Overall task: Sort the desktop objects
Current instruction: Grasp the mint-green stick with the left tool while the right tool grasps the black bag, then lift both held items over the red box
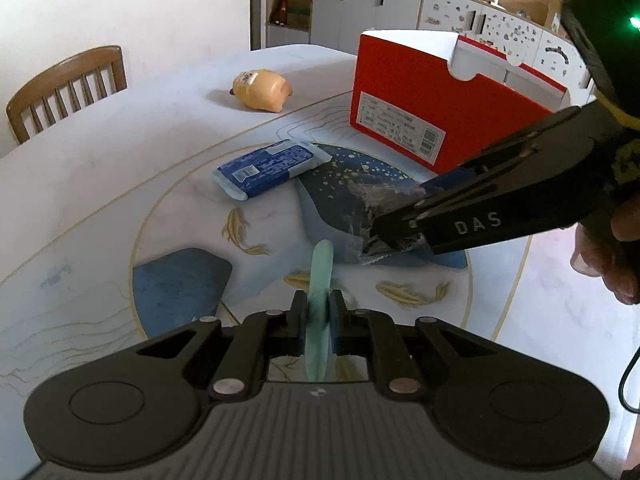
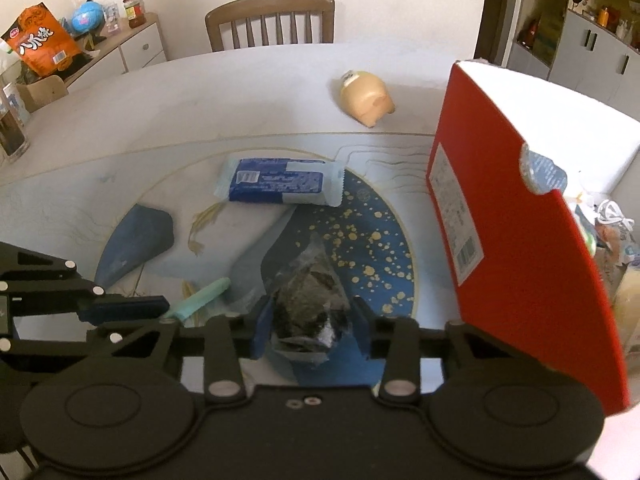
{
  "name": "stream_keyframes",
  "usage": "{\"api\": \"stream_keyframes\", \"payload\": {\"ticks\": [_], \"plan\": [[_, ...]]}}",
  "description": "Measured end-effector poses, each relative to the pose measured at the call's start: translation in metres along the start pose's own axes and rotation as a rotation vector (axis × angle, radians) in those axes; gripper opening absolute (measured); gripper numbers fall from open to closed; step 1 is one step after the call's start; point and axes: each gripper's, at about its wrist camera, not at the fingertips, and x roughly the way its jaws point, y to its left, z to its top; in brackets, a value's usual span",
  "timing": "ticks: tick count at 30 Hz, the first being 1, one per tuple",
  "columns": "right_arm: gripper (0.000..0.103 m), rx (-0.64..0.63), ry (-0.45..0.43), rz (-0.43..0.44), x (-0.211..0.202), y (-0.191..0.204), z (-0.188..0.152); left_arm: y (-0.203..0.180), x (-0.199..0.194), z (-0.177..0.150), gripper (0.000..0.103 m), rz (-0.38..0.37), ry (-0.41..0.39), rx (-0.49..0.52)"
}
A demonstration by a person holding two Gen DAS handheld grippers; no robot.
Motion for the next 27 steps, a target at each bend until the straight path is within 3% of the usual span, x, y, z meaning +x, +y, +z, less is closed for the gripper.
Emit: {"api": "stream_keyframes", "payload": {"ticks": [17, 27], "plan": [[0.026, 0.032, -0.056, 0.011, -0.033, -0.004, -0.007, 0.0, -0.015, 0.01, 0.01, -0.021, -0.022, -0.06], [0.025, 0.059, -0.099, 0.021, -0.067, -0.006, -0.009, -0.008, -0.037, 0.027, 0.01, -0.031, -0.072, -0.075]]}}
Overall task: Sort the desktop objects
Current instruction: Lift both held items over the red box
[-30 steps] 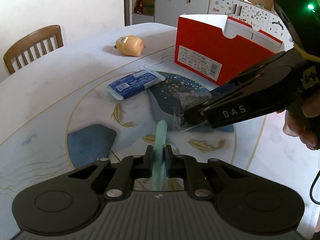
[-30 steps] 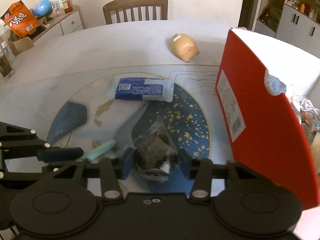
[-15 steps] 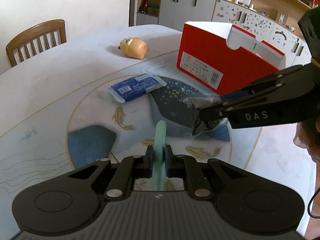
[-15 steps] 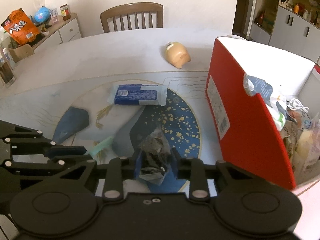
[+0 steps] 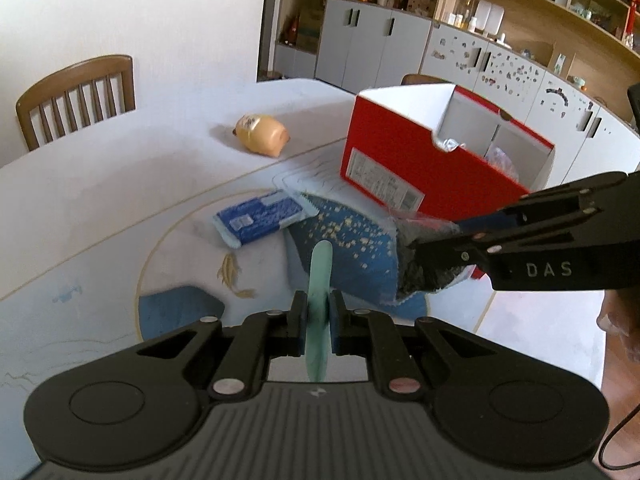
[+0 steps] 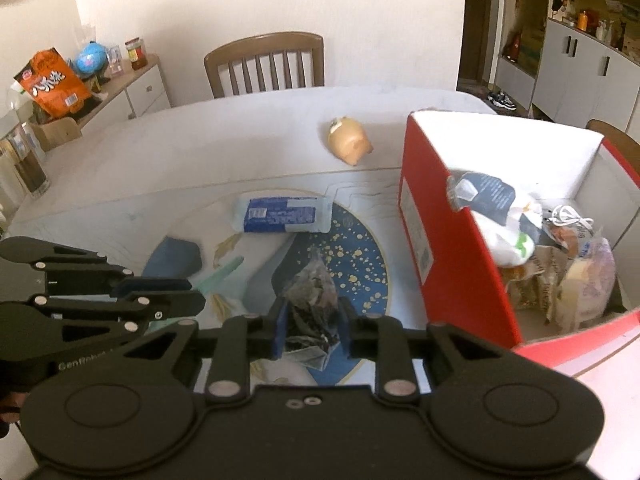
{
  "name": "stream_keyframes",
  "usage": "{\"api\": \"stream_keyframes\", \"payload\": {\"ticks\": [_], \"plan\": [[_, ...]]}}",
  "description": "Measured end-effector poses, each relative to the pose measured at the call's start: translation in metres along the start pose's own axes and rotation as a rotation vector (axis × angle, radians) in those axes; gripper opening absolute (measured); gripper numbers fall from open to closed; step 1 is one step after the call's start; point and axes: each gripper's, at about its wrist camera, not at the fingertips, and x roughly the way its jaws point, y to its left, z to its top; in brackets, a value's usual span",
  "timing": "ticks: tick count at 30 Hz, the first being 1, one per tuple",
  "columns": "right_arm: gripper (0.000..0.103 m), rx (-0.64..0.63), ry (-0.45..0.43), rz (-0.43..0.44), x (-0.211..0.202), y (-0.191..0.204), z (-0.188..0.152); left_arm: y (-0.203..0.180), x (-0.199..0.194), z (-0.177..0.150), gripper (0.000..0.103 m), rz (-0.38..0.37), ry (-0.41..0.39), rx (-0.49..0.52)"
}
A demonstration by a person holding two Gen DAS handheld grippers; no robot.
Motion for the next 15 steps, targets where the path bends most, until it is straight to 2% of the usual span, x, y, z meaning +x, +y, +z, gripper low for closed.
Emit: {"api": "stream_keyframes", "payload": {"ticks": [15], "plan": [[0.025, 0.059, -0.112, 0.02, -0.059, -0.025, 0.01, -0.028, -0.034, 0.026, 0.01, -0.018, -0.064, -0.003]]}}
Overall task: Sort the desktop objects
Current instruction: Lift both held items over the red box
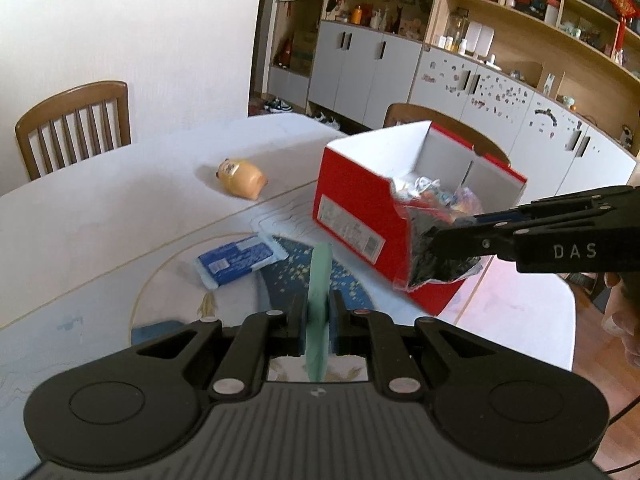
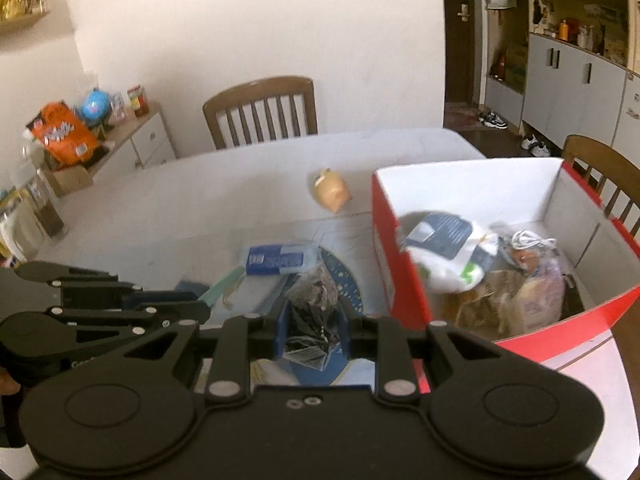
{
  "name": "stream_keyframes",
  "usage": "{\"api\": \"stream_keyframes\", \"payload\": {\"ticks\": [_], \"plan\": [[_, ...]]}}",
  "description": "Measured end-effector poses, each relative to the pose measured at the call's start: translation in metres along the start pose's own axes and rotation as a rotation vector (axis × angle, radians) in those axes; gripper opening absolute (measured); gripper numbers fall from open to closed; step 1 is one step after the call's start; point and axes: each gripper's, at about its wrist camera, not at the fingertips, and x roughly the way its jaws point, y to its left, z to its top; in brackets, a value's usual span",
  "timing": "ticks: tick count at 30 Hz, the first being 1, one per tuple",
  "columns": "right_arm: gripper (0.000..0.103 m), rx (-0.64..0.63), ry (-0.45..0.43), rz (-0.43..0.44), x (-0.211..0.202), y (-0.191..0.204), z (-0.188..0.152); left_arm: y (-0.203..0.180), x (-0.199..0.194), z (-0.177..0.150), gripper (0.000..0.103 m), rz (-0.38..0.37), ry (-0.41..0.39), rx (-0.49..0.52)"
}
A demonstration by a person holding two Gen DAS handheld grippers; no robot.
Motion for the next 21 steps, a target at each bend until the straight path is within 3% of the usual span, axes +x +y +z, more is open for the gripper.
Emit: {"api": "stream_keyframes", "payload": {"ticks": [9, 21], "plan": [[0.025, 0.01, -0.042, -0.009, -0.026, -0.032, 0.012, -0.03, -0.01, 0.016, 0.01, 0.014, -0.047, 0.009], [0.025, 0.012, -0.069, 0.008, -0.042, -0.089, 0.024, -0.074, 0.009, 0.038, 0.01, 0.056, -0.06, 0.007]]}}
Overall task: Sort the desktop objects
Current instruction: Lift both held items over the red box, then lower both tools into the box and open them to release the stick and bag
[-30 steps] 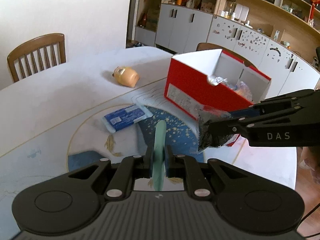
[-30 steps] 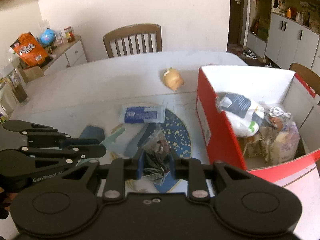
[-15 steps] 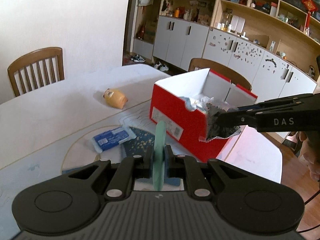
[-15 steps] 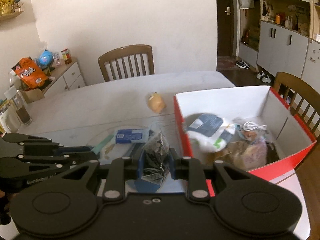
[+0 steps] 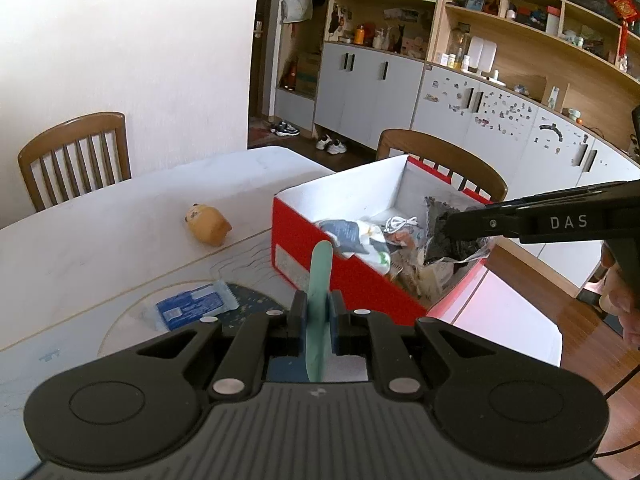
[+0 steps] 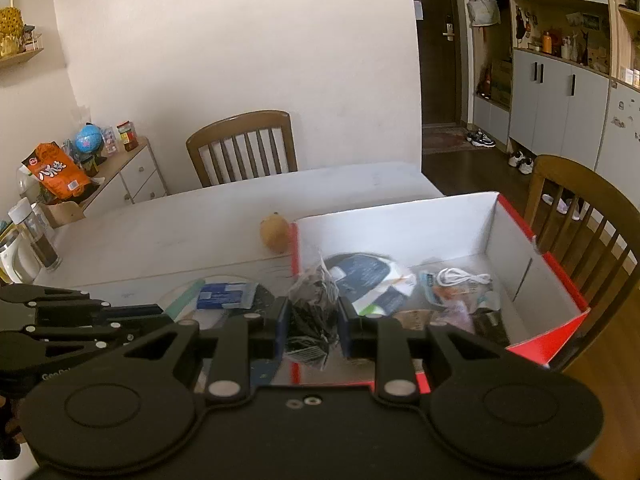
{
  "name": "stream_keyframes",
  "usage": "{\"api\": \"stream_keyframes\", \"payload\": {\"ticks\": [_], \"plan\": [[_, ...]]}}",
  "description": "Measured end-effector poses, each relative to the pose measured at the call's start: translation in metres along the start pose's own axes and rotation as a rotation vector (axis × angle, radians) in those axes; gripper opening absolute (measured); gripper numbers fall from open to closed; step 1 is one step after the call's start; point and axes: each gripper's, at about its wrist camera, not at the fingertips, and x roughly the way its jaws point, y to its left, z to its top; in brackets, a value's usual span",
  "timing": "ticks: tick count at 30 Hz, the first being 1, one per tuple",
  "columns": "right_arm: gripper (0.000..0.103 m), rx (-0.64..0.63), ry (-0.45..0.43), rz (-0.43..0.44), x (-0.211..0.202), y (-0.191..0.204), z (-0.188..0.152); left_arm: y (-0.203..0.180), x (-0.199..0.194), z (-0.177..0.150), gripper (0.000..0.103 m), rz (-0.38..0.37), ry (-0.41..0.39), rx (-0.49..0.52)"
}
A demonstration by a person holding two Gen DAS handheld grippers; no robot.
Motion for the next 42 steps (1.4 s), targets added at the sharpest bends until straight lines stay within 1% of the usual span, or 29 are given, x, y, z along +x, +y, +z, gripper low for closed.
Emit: {"api": "stream_keyframes", "payload": {"ticks": [9, 16, 26, 35, 42], "plan": [[0.025, -0.019, -0.001, 0.022, 0.0, -0.043, 0.01, -0.031, 0.021, 0.021, 0.01, 0.034, -0.026, -0.004], [0.025, -0.021, -0.002, 0.027, 0.001, -0.076, 0.016, -0.051, 0.037, 0.034, 0.01, 0.045, -0.027, 0.0], [0.025, -0.023, 0.007, 0.017, 0.009, -0.113, 0.022, -0.081, 0.067, 0.049, 0.01, 0.014, 0.006, 0.048], [0.025, -0.003, 0.055, 0.01, 0.031, -0.14, 0.024, -0.101, 0.104, 0.063, 0.01, 0.008, 0.044, 0.095], [0.025, -0.047, 0.099, -0.021, 0.06, -0.149, 0.027, -0.11, 0.136, 0.071, 0.01, 0.033, 0.055, 0.143]]}}
